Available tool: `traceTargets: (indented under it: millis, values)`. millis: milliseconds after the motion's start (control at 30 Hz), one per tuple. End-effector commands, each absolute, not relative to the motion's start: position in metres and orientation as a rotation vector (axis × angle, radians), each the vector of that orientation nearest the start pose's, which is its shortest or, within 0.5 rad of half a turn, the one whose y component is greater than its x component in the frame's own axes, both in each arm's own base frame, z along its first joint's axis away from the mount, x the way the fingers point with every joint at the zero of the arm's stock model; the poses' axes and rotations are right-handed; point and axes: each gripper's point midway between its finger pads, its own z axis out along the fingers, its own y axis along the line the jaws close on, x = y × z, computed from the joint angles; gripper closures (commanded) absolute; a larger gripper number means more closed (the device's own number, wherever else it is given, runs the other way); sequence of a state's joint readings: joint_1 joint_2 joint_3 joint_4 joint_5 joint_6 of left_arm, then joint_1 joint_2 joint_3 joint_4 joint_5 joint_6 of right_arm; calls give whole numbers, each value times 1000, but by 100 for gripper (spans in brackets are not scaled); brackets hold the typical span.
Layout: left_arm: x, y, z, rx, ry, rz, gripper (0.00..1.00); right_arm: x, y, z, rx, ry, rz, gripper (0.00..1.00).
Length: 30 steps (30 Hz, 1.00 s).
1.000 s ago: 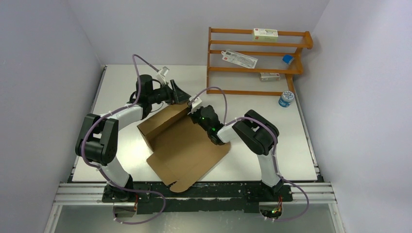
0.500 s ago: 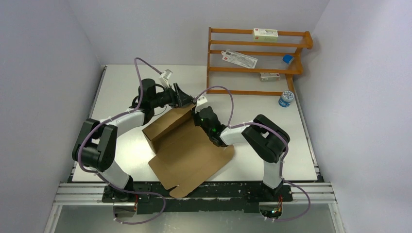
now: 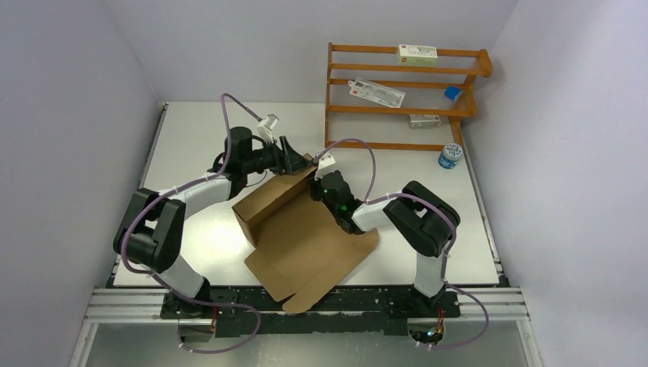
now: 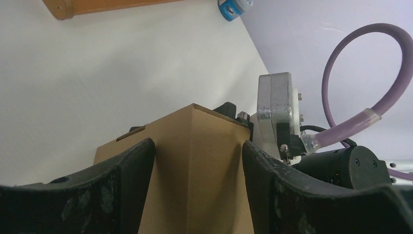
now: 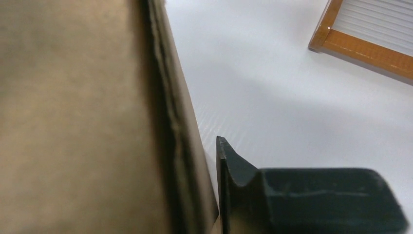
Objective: Fold the paper box
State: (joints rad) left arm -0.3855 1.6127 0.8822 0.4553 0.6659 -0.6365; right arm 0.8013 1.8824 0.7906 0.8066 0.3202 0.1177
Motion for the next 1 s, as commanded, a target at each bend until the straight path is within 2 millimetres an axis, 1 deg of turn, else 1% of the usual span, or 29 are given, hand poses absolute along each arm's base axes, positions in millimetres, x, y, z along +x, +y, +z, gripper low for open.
traceTargets:
  millis: [0,100,200,367,433,500,600,633,733,767,967]
  values:
    - [338,-276,125,252,2195,-1167,30,380,311,99,-397,1711,378,67]
    - [341,-271,126,249,2201,-1116,30,375,312,105,-436,1692,392,63]
    - [345,-265,126,243,2209,-1055,30,372,309,110,-441,1684,392,60]
    - [348,-261,126,244,2216,-1006,30,371,297,122,-424,1641,373,60]
    - [348,-263,125,250,2217,-1019,30,372,294,127,-431,1620,378,61]
    - [346,-267,126,265,2215,-1053,30,372,296,131,-451,1595,413,63]
    - [342,-275,126,298,2212,-1119,31,370,307,140,-491,1542,488,64]
    - [340,-278,127,308,2212,-1142,31,370,311,141,-524,1524,489,65]
    - [337,-282,130,319,2195,-1193,31,372,322,141,-570,1483,517,67]
    - [336,-283,131,325,2193,-1203,31,374,324,140,-571,1477,518,69]
    - [331,-290,140,352,2165,-1275,30,386,320,123,-559,1485,461,78]
